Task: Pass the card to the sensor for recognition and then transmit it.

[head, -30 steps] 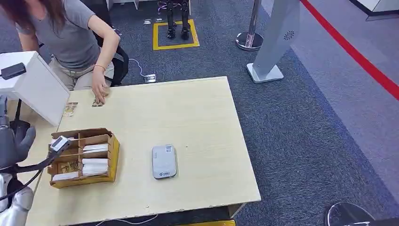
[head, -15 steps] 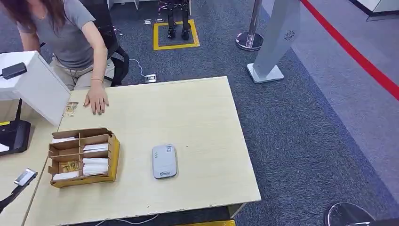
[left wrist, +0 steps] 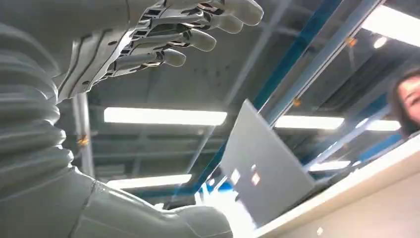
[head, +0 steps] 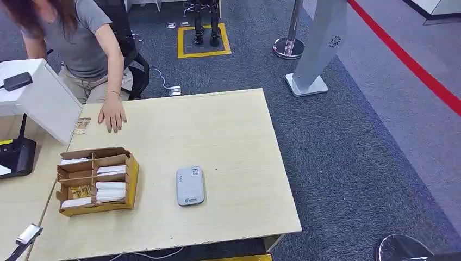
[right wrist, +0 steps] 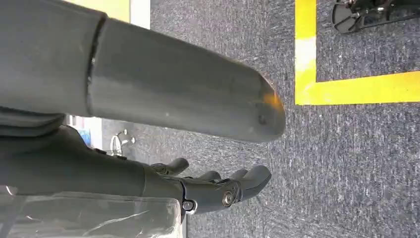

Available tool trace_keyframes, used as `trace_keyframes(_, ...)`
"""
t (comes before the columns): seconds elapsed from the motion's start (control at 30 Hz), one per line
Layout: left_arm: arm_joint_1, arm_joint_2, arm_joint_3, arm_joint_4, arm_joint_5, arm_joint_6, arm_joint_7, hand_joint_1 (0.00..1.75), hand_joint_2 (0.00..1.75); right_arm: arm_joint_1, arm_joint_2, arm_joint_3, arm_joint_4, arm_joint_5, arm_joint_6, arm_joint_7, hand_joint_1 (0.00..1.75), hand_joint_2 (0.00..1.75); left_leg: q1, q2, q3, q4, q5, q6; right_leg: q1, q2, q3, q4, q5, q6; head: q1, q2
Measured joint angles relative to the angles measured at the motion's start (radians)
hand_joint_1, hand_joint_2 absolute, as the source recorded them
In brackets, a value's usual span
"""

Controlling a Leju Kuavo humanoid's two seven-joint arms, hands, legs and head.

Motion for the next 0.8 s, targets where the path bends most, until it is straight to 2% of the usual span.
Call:
trace_keyframes(0.07,0.012,0.016,-0.031,0.014,-0.001,-0.001,0.088,0.00,1.75,0.000,0.000,0.000,0.000,0.000,-0.001,-0.002,0.00,0.00,0.000,0.000,0.000,0.000,0.000,0.000,0.000,0.000,0.000,0.000,0.000,0.000,0.000,0.000)
trace_keyframes(0.17,0.019,0.055,-0.136,0.052,-0.003,-0.002,0.266,0.00,1.75,-0.001,0.000,0.000,0.000,0.000,-0.001,-0.002,0.00,0.00,0.000,0.000,0.000,0.000,0.000,0.000,0.000,-0.001,0.000,0.000,0.000,0.000,0.000,0.000)
trace_keyframes(0.23,0.019,0.077,-0.207,0.071,-0.003,-0.002,0.315,0.00,1.75,-0.002,0.000,0.000,0.000,0.000,-0.001,-0.002,0.00,0.00,0.000,0.000,0.000,0.000,0.000,0.000,0.000,0.000,0.000,0.000,0.000,0.000,0.000,0.000)
trace_keyframes(0.4,0.019,0.101,-0.300,0.097,-0.003,-0.003,0.345,0.00,1.75,-0.001,0.000,0.000,0.000,0.000,-0.001,0.001,0.00,0.00,0.000,0.000,0.000,0.000,0.000,0.000,0.000,0.000,0.000,0.000,0.000,0.000,0.000,0.000)
trace_keyframes(0.63,-0.023,0.102,-0.469,0.155,-0.003,-0.006,0.419,0.00,1.75,-0.002,0.000,-0.001,0.000,0.001,-0.001,0.001,0.00,0.00,0.000,0.000,0.000,0.000,0.000,0.000,0.000,0.000,0.000,0.000,0.000,0.000,0.000,0.000)
trace_keyframes(0.8,-0.054,0.092,-0.557,0.190,-0.003,-0.005,0.425,0.00,1.75,-0.002,0.000,-0.001,0.000,0.001,-0.001,0.001,0.00,0.00,0.000,0.000,0.000,0.000,0.000,0.000,0.000,0.000,0.000,0.000,0.000,0.000,0.000,0.000)
